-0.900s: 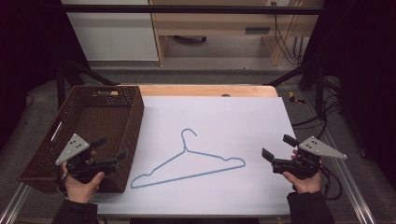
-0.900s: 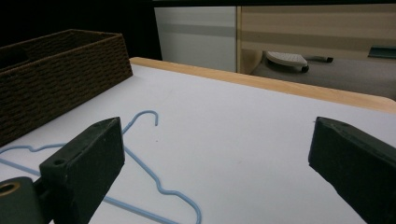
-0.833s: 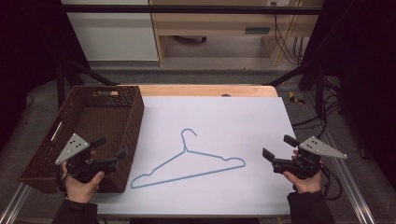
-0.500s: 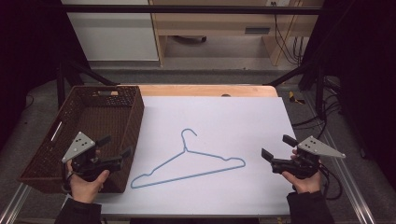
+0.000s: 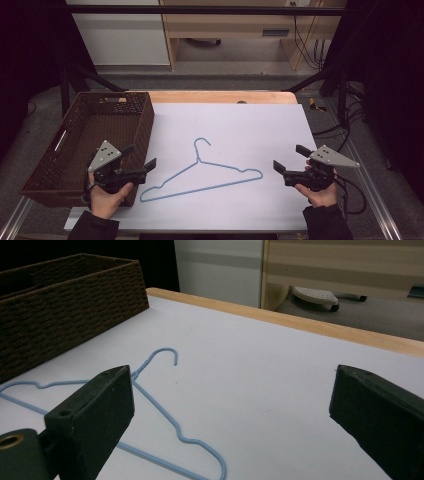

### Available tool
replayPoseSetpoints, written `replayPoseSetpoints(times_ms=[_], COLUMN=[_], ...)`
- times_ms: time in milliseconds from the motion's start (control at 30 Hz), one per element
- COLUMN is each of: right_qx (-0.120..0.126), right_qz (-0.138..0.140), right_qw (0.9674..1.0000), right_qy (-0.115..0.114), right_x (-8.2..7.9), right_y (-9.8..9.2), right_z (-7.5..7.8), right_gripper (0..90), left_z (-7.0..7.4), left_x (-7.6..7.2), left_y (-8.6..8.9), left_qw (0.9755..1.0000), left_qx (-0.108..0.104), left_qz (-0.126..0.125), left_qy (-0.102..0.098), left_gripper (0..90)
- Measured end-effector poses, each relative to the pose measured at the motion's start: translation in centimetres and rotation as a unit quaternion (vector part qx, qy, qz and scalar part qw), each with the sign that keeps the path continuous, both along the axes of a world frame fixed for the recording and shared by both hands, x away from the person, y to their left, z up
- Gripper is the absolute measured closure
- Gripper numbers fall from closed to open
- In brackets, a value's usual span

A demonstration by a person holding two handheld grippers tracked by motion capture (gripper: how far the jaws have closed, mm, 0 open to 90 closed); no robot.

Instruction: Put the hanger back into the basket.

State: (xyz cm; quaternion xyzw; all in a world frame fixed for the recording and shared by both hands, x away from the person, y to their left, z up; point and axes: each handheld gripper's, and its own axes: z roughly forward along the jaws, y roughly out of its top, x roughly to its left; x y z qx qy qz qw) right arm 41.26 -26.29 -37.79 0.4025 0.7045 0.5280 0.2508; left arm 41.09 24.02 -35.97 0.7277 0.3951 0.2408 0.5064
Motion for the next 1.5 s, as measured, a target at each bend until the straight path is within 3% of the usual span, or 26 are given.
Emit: replayPoseSetpoints(times_ms=[367,467,567,667,967,1200,1233,1267,1367,1400,1500], right_qx=[-0.007,-0.008,-0.009,-0.015,-0.02,-0.024,-0.028,-0.028,-0.032,-0.032,-0.033], right_qz=[0.01,0.012,0.014,0.015,0.019,0.023,0.024,0.024,0.028,0.028,0.028], right_qw=[0.9999,0.9999,0.9998,0.9997,0.9995,0.9992,0.999,0.999,0.9987,0.9987,0.9987], right_qy=[0.008,0.009,0.01,0.011,0.016,0.022,0.023,0.023,0.027,0.027,0.028], right_x=[0.3,0.3,0.3,0.4,0.5,0.6,0.7,0.7,0.8,0.8,0.8], right_y=[0.8,1.0,1.0,1.1,1.4,1.9,2.0,2.0,2.2,2.2,2.3], right_z=[-0.4,-0.4,-0.5,-0.6,-0.9,-1.2,-1.3,-1.3,-1.5,-1.5,-1.6], right_gripper=[5.0,5.3,5.3,5.4,5.4,5.4,5.5,5.5,5.5,5.5,5.5], left_z=[-1.2,-1.8,-2.1,-2.8,-4.3,-6.0,-6.4,-6.4,-7.0,-7.0,-7.5], left_x=[2.2,3.5,4.0,5.0,5.9,6.7,6.9,6.9,7.4,7.4,7.7], left_y=[-3.7,-4.8,-5.2,-5.8,-7.0,-7.6,-7.8,-7.8,-8.0,-8.0,-8.2], left_qw=[0.9984,0.9963,0.9958,0.9939,0.9888,0.9827,0.9799,0.9799,0.9752,0.9752,0.971], left_qx=[0.04,0.062,0.064,0.074,0.103,0.127,0.137,0.137,0.154,0.154,0.167], left_qz=[-0.026,-0.035,-0.033,-0.035,-0.046,-0.051,-0.054,-0.054,-0.06,-0.06,-0.061], left_qy=[0.031,0.048,0.056,0.074,0.097,0.125,0.134,0.134,0.147,0.147,0.16], left_gripper=[13.8,14.0,14.8,16.8,20.0,24.8,25.7,26.1,29.3,30.3,32.3])
